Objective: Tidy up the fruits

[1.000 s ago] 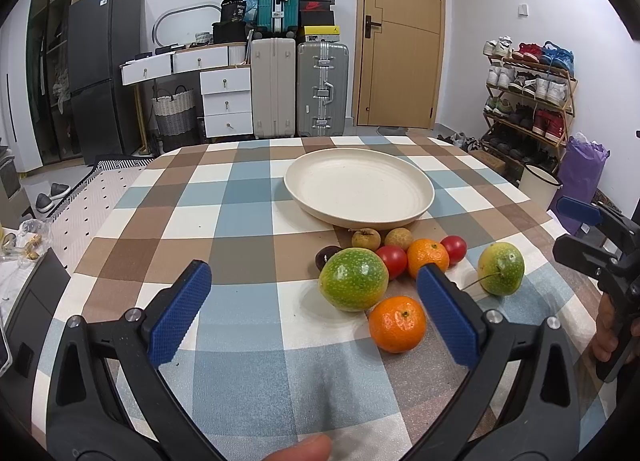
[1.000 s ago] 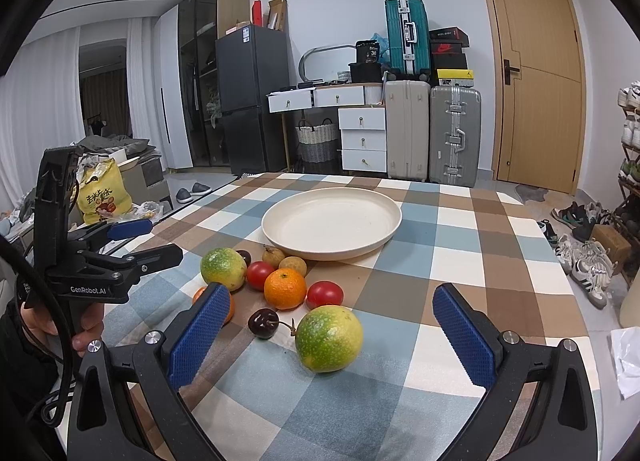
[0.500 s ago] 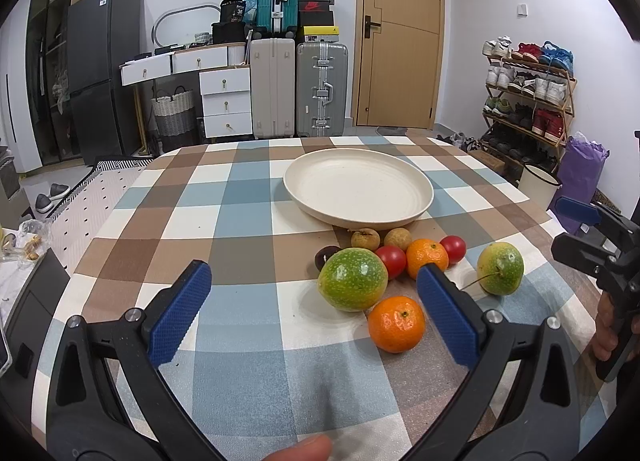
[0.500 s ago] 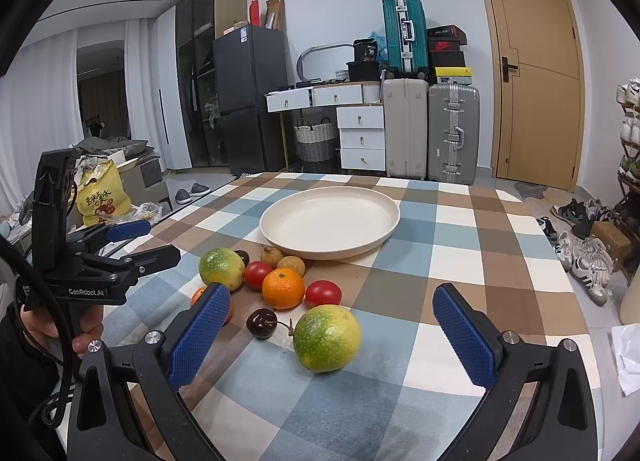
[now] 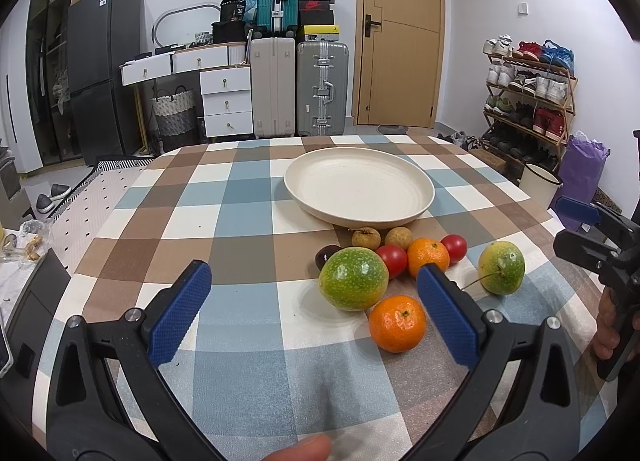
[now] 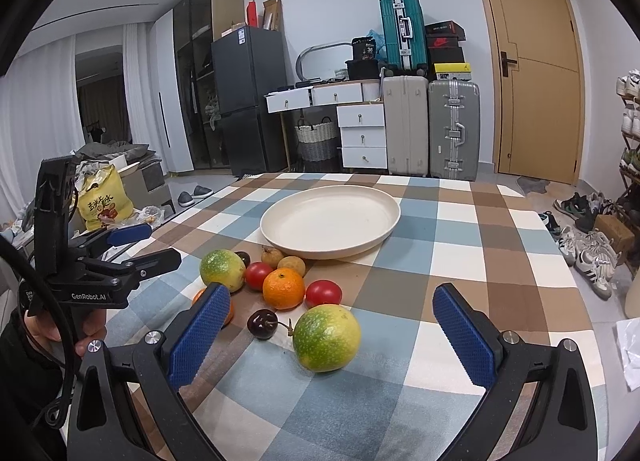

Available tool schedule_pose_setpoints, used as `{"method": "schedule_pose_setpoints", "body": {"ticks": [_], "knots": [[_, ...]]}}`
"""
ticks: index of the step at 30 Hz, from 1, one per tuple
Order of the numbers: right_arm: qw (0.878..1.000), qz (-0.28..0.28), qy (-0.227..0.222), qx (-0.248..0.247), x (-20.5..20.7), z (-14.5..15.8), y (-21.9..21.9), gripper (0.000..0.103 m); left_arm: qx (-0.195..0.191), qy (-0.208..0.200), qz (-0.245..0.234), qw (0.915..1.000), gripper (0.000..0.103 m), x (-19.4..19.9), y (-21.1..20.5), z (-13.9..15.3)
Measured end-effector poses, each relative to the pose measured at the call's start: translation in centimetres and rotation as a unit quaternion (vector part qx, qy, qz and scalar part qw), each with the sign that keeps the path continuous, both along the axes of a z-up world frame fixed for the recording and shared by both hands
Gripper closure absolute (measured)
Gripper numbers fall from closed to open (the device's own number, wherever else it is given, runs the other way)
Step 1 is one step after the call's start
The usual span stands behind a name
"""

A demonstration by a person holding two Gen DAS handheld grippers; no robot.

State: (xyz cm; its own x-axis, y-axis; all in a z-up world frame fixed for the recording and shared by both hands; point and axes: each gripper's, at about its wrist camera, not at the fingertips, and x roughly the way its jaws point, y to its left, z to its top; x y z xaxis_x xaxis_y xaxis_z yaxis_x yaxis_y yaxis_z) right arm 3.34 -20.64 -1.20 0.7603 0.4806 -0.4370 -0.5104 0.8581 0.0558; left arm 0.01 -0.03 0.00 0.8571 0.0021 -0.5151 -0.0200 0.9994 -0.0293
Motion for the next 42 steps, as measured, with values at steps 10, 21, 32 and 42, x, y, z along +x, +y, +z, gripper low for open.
{"method": "schedule_pose_setpoints", "body": {"ticks": [10,21,32,42], "knots": [[1.000,-0.005,0.010,0.002,0.2,0.1,0.1,0.000,0.010,-0.003,-0.003,0.9999,0.001,0.0,-0.3,-0.1],[1.000,-0.015,0.027,-0.003,0.9,-0.1,0.0,0.000,0.011,0.015,-0.008,0.9998,0.001,0.3,-0.7,-0.3],[0.992,-0.005,0.110,-0.055,3.0,-1.3,0.9,0.000,-0.017,0.093,-0.028,0.9951,0.001,1.8,-1.4,-1.9],[0.982,0.011,0.161,-0.094,4.8,-3.7,1.7,0.001,0.011,0.155,-0.055,0.9863,0.015,3.4,-4.0,-3.9]]}}
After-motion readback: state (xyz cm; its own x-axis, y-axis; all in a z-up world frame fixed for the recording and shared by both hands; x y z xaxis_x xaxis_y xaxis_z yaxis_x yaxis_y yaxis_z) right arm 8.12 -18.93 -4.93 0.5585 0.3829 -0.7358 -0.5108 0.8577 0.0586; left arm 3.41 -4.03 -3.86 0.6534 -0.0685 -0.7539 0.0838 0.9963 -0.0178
